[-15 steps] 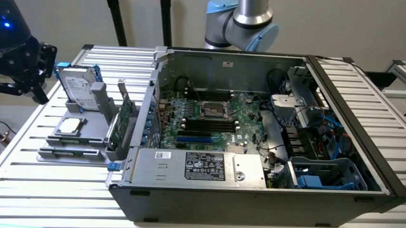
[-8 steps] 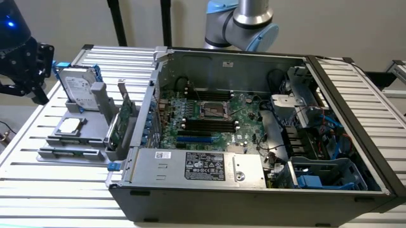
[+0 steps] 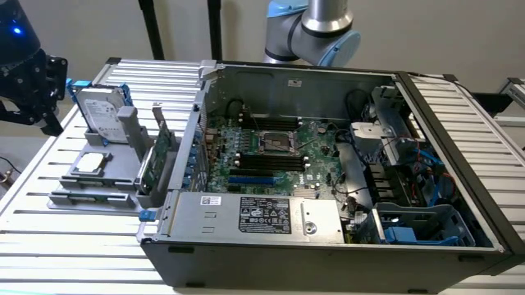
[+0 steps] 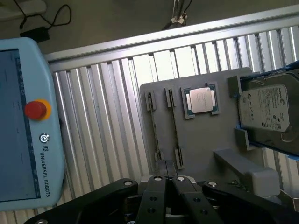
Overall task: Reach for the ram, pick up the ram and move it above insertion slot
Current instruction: 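Pick up the ram and move it above insertion slot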
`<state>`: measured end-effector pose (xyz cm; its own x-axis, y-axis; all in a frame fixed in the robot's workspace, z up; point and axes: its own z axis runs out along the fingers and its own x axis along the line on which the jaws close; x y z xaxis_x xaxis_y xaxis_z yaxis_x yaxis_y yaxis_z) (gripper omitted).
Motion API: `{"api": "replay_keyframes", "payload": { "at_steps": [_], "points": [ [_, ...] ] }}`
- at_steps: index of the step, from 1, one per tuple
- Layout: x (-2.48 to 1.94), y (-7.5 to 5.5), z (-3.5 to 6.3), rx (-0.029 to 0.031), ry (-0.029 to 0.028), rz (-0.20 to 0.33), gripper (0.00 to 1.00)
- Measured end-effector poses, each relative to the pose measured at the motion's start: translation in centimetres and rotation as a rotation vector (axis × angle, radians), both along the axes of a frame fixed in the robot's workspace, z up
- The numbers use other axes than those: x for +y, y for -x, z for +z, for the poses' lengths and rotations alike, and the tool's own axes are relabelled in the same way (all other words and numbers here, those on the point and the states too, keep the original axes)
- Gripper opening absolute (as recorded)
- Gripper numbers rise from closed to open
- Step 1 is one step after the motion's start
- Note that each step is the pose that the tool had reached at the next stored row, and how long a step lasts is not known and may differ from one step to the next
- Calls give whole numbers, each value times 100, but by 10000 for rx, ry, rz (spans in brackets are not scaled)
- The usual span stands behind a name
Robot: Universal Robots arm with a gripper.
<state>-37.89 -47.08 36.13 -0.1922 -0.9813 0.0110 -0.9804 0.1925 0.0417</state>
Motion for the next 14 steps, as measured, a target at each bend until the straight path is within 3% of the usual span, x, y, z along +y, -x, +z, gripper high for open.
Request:
{"api": "replay_keyframes", "payload": {
  "at_steps": [1,3,6,7,14],
  "points": [
    [0,0,0,1,0,9,12],
    [0,0,-1,1,0,29,24],
    [-1,-2,-22,1,1,60,30],
    [0,-1,-42,0,0,72,36],
    [0,-1,-168,1,0,196,36]
  ]
}}
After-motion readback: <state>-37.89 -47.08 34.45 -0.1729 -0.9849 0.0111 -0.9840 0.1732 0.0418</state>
